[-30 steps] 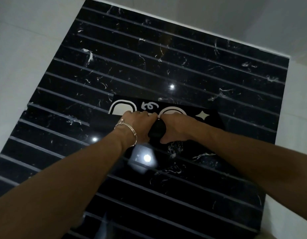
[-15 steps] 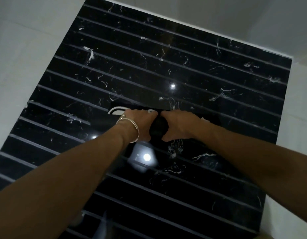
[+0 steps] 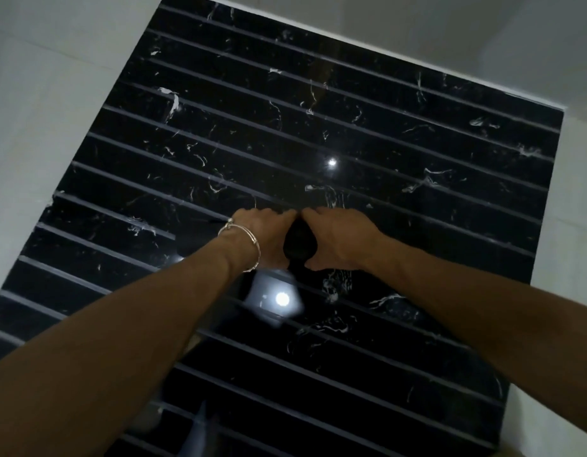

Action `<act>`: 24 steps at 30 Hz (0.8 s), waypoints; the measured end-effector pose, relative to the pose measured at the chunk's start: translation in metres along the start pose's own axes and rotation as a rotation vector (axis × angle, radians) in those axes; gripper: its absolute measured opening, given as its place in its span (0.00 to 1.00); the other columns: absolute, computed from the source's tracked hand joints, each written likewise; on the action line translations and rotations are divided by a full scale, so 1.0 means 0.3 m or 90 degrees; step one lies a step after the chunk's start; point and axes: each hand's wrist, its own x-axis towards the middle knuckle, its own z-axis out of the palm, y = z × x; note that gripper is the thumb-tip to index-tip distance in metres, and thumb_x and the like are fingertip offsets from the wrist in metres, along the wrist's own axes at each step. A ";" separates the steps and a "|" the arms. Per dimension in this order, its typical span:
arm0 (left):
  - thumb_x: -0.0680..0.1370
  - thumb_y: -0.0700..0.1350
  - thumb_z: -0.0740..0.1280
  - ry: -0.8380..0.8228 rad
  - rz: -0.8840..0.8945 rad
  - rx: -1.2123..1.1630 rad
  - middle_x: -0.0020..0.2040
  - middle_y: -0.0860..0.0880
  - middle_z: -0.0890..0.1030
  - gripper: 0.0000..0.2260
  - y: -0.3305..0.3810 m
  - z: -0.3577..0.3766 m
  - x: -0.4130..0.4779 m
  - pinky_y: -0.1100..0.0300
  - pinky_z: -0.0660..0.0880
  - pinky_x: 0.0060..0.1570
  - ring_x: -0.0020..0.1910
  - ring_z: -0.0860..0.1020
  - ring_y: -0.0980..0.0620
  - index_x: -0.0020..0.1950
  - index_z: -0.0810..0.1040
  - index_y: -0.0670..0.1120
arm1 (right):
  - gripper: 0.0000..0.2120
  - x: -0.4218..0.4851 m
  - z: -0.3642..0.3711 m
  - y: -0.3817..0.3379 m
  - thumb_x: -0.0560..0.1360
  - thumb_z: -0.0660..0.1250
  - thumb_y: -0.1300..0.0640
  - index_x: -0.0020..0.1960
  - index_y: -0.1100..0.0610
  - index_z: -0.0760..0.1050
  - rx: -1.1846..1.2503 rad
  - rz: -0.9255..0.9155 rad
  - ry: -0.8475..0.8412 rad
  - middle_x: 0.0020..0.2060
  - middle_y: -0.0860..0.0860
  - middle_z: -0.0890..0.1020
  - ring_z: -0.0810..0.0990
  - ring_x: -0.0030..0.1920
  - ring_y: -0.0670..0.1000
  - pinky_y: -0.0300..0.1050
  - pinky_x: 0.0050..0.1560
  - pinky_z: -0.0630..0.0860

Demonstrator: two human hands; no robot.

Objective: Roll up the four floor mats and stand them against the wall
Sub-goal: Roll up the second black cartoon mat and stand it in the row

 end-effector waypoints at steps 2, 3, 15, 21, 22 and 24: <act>0.68 0.60 0.69 -0.006 -0.019 -0.022 0.55 0.50 0.80 0.26 -0.017 -0.007 -0.008 0.54 0.72 0.51 0.53 0.79 0.44 0.62 0.66 0.55 | 0.30 0.010 0.009 -0.020 0.67 0.71 0.44 0.64 0.54 0.65 -0.021 -0.009 0.034 0.56 0.53 0.76 0.78 0.53 0.56 0.48 0.49 0.70; 0.68 0.61 0.69 0.000 -0.023 -0.032 0.54 0.51 0.80 0.26 -0.024 -0.008 -0.014 0.54 0.73 0.50 0.53 0.79 0.44 0.61 0.66 0.56 | 0.30 0.015 0.008 -0.026 0.68 0.71 0.45 0.64 0.54 0.65 -0.012 -0.005 0.032 0.56 0.53 0.76 0.78 0.53 0.56 0.47 0.48 0.69; 0.66 0.60 0.70 0.006 0.001 -0.003 0.56 0.51 0.80 0.24 -0.023 -0.030 0.000 0.55 0.74 0.51 0.53 0.80 0.46 0.60 0.70 0.56 | 0.29 0.024 -0.053 0.020 0.65 0.74 0.44 0.61 0.52 0.68 0.093 0.002 -0.085 0.54 0.51 0.79 0.78 0.51 0.53 0.44 0.46 0.73; 0.64 0.62 0.71 -0.028 0.009 -0.089 0.56 0.52 0.79 0.28 -0.046 -0.040 -0.009 0.55 0.75 0.51 0.53 0.79 0.46 0.61 0.67 0.59 | 0.27 0.030 -0.065 0.009 0.67 0.73 0.45 0.61 0.52 0.68 0.019 -0.002 -0.085 0.51 0.51 0.80 0.74 0.41 0.50 0.45 0.41 0.70; 0.64 0.61 0.72 -0.014 0.026 -0.058 0.57 0.52 0.78 0.30 -0.044 -0.038 -0.007 0.54 0.75 0.52 0.54 0.79 0.46 0.62 0.66 0.58 | 0.27 0.029 -0.070 0.016 0.67 0.73 0.45 0.61 0.53 0.69 0.050 0.010 -0.107 0.51 0.51 0.80 0.73 0.41 0.50 0.44 0.41 0.70; 0.64 0.60 0.73 0.034 0.053 0.014 0.57 0.52 0.77 0.32 -0.031 -0.033 0.000 0.52 0.74 0.51 0.55 0.78 0.46 0.64 0.65 0.55 | 0.26 0.028 -0.075 0.033 0.67 0.73 0.46 0.60 0.54 0.71 0.123 0.034 -0.149 0.51 0.52 0.80 0.75 0.43 0.50 0.43 0.42 0.71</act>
